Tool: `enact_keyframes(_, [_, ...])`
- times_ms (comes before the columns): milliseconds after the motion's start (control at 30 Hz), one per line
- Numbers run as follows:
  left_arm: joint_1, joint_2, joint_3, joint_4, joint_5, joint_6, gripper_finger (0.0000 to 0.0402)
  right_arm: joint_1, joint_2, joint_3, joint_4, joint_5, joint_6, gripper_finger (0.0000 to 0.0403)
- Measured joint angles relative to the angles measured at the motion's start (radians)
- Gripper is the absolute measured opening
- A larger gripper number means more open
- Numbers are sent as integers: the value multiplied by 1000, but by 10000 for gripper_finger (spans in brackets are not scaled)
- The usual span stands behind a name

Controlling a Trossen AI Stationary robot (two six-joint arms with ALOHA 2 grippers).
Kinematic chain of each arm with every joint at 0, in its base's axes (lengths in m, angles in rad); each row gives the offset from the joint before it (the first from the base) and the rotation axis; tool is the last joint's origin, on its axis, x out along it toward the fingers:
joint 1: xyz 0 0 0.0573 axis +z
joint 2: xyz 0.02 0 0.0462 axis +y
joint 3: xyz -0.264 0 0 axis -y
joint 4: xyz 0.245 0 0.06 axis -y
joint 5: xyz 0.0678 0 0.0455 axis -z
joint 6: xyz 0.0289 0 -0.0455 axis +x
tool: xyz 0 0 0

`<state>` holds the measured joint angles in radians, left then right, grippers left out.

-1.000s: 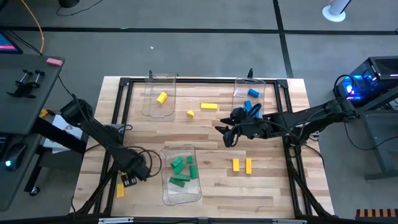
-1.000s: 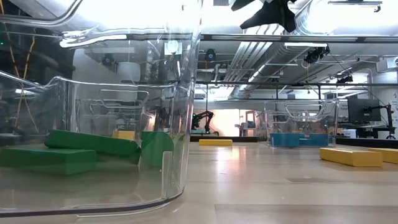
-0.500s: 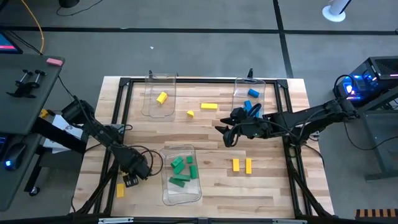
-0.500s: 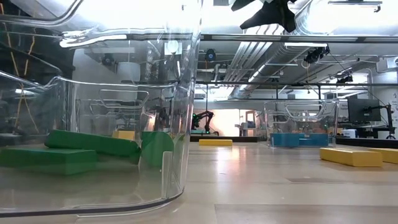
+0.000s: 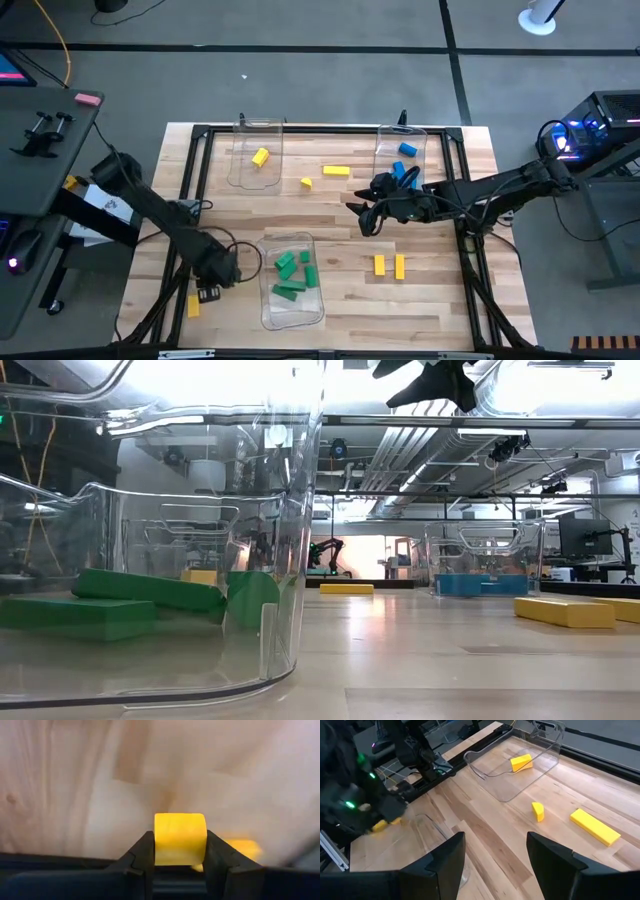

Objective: Sort blocks
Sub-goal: Put the yellow block into the top left transparent bin

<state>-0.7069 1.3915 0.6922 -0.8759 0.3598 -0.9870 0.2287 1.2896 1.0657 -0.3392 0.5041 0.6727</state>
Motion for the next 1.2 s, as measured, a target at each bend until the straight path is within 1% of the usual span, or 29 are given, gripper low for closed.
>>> enact_keyframes(67, [26, -71, 56, -28, -11, -21, 86, 0, 0, 0, 0, 0, 0, 208])
enact_keyframes(100, [47, -113, 95, -39, -35, -28, 86, 0, 0, 0, 0, 0, 0, 208])
enact_keyframes(133, [71, -154, 136, -46, -82, -31, 86, 0, 0, 0, 0, 0, 0, 208])
enact_keyframes(167, [99, -194, 175, -52, -143, -32, 86, 0, 0, 0, 0, 0, 0, 208])
enact_keyframes(200, [133, -233, 220, -58, -226, -30, 86, 0, 0, 0, 0, 0, 0, 208])
enact_keyframes(267, [214, -294, 297, -62, -430, -22, 86, 0, 0, 0, 0, 8, 0, 208])
enact_keyframes(300, [266, -319, 329, -67, -518, 8, 86, 0, 0, 0, -1, 16, 0, 208])
enact_keyframes(333, [325, -333, 358, -72, -582, 58, 86, 0, 0, 0, 0, 21, 0, 208])
enact_keyframes(367, [394, -341, 381, -82, -623, 120, 86, 0, 0, 0, 0, 23, 0, 208])
enact_keyframes(433, [551, -336, 407, -104, -660, 247, 86, 0, 0, 0, 0, 23, 0, 208])
enact_keyframes(533, [800, -295, 406, -105, -661, 446, 89, 0, 0, 0, 0, 23, 3, 208])
enact_keyframes(600, [951, -246, 399, -113, -644, 531, 90, 0, 0, 0, 0, 23, 5, 208])
enact_keyframes(667, [1070, -188, 399, -113, -617, 598, 96, 0, 0, 0, 1, 23, 5, 208])
enact_keyframes(733, [1147, -142, 399, -102, -582, 659, 112, 0, 0, 0, 1, 23, 4, 208])
enact_keyframes(800, [1191, -110, 399, -78, -548, 704, 138, 0, 0, 0, 1, 23, 3, 208])
enact_keyframes(867, [1212, -89, 399, -56, -535, 727, 170, 0, 0, 0, 1, 24, 2, 208])
enact_keyframes(1033, [1232, -93, 404, -47, -487, 727, 240, 1, 0, 0, 0, 24, 1, 208])
enact_keyframes(1067, [1231, -101, 409, -48, -462, 717, 250, 1, 0, 0, -1, 24, 1, 208])
enact_keyframes(1133, [1216, -130, 413, -47, -375, 682, 263, 1, 0, 0, -5, 24, 1, 208])
enact_keyframes(1200, [1167, -171, 413, -54, -283, 647, 267, 1, 0, 0, -12, 17, 1, 208])
